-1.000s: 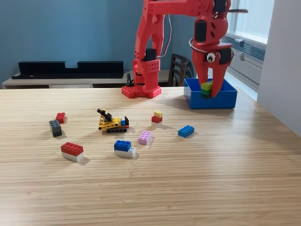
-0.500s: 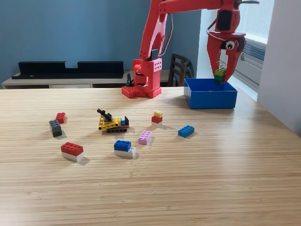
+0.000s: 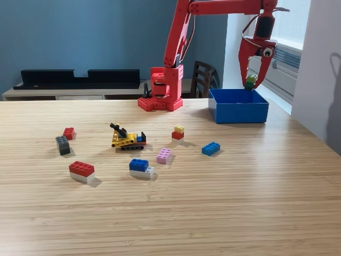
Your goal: Grasp a lego block and put it in the bin.
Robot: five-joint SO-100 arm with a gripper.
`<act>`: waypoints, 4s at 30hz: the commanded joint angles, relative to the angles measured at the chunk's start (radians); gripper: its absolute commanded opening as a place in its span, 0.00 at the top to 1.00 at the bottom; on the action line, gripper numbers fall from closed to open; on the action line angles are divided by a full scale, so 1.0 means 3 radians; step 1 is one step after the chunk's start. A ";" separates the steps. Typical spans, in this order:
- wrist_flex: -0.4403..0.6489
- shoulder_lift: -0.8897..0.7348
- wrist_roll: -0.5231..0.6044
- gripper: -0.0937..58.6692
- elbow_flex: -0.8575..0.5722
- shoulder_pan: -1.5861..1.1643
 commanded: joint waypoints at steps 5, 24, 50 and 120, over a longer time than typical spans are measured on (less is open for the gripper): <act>0.0077 0.0066 -0.0210 0.77 -0.0005 -0.0010; 0.0123 0.0087 0.0077 0.93 -0.0665 0.0670; 0.0123 0.0123 -0.0107 1.00 -0.1028 0.3359; -0.1370 0.1861 -0.1841 0.70 0.2107 0.4883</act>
